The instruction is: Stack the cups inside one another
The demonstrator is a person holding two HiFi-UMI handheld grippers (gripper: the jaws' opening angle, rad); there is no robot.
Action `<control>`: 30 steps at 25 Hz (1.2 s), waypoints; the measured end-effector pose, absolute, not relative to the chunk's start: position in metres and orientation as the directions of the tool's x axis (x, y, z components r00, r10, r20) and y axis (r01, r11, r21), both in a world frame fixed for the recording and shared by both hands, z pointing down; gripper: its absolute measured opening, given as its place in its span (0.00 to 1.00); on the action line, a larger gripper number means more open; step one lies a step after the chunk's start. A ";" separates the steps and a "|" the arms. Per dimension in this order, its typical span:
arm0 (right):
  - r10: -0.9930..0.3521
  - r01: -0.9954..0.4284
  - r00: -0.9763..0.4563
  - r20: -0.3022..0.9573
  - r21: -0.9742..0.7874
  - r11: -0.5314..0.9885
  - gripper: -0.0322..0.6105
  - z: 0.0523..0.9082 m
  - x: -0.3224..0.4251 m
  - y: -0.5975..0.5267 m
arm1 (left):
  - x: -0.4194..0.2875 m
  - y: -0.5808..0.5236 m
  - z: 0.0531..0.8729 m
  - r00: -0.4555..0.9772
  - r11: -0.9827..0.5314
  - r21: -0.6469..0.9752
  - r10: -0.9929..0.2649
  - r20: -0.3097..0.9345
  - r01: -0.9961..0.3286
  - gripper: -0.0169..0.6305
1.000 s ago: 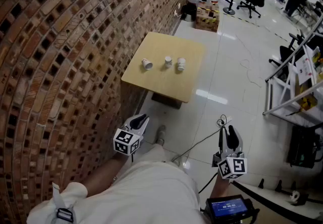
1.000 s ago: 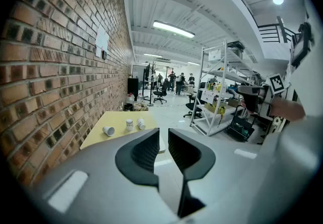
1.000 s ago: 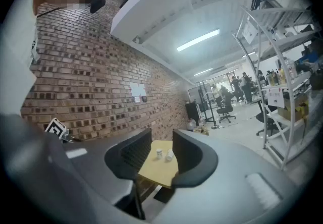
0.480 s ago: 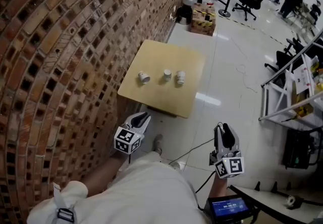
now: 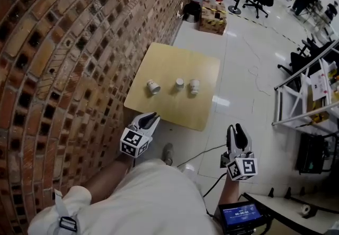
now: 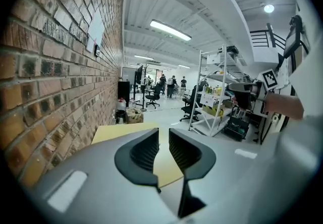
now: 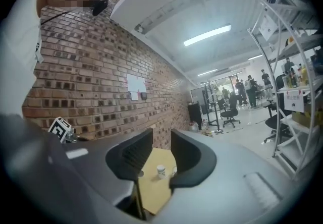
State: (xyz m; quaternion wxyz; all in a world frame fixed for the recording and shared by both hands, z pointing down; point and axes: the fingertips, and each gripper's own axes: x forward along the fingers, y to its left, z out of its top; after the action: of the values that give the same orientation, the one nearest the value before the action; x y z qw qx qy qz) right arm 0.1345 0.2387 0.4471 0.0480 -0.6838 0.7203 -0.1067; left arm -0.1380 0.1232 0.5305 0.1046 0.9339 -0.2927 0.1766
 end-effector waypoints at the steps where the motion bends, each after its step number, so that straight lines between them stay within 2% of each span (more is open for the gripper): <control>1: -0.996 -0.974 -0.043 0.074 -0.227 0.025 0.22 0.447 0.136 0.236 | -0.137 0.118 0.532 0.772 -0.813 0.092 -0.501 0.391 -0.575 0.15; 9: -0.994 -0.971 0.068 0.087 -0.223 -0.086 0.22 0.453 0.143 0.237 | -0.129 0.094 0.540 0.812 -0.861 0.085 -0.435 0.388 -0.502 0.16; 17: -0.991 -0.967 0.106 0.080 -0.223 -0.121 0.22 0.449 0.154 0.238 | -0.116 0.083 0.543 0.819 -0.873 0.079 -0.415 0.396 -0.481 0.16; 23: -0.994 -0.965 0.052 0.092 -0.251 -0.074 0.22 0.460 0.166 0.214 | -0.097 0.075 0.554 0.800 -0.867 0.083 -0.412 0.436 -0.491 0.18; 30: -0.980 -0.960 -0.123 0.159 -0.269 0.077 0.22 0.491 0.187 0.152 | -0.070 0.043 0.585 0.714 -0.817 0.064 -0.459 0.528 -0.573 0.19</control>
State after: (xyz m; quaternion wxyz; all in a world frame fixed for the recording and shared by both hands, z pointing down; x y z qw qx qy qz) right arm 0.1872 0.1523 0.4912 0.0317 -0.6614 0.7331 -0.1551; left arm -0.0695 0.0434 0.5849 0.1120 0.9191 -0.2807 0.2529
